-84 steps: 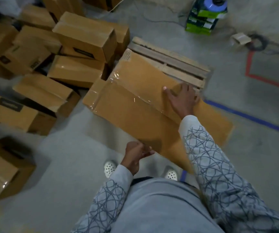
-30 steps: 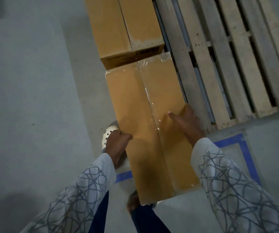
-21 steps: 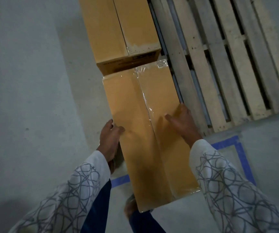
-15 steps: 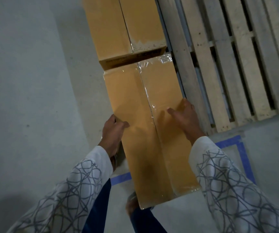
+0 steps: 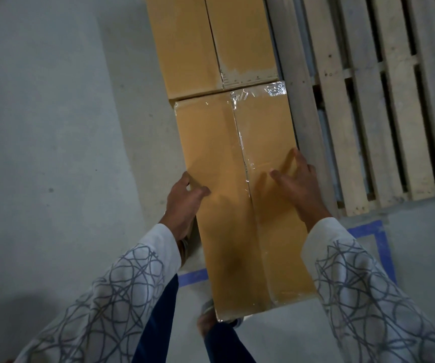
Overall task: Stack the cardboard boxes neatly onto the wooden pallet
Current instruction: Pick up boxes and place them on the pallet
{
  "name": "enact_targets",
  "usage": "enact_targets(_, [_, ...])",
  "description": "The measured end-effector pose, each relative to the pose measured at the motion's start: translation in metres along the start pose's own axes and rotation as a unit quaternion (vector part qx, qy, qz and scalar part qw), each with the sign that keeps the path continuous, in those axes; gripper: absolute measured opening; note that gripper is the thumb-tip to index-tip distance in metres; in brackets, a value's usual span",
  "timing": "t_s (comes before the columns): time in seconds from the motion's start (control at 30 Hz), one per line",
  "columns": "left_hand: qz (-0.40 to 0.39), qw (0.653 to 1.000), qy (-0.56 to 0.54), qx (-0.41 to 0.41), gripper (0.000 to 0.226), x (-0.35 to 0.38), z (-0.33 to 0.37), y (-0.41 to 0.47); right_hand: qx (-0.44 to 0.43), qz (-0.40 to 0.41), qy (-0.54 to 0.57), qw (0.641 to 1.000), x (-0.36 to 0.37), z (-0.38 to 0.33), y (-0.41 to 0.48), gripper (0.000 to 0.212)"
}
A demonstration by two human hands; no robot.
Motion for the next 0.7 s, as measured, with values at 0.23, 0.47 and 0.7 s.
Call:
enact_targets(0.23, [0.0,1.0,0.012,-0.009,0.078,-0.001,0.002,0.004,0.01,0.001,0.001,1.0,0.001,-0.001,0.005,0.088])
enact_targets(0.47, [0.001,1.0,0.006,-0.021,0.074,-0.007,-0.003,0.014,0.013,-0.008,-0.005,1.0,0.004,-0.004,0.002,0.089])
enact_targets(0.7, [-0.008,1.0,0.016,-0.019,0.071,-0.007,-0.004,0.016,0.016,-0.015,-0.008,1.0,0.007,-0.006,-0.001,0.09])
Point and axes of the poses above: each hand's wrist, its own y-axis towards the middle knuckle, its own x-axis out of the palm, z = x × y, the point moved 8 cm from there along y, towards the middle knuckle, and after that the axes turned 5 degrees about -z, right-handed, at the moved point
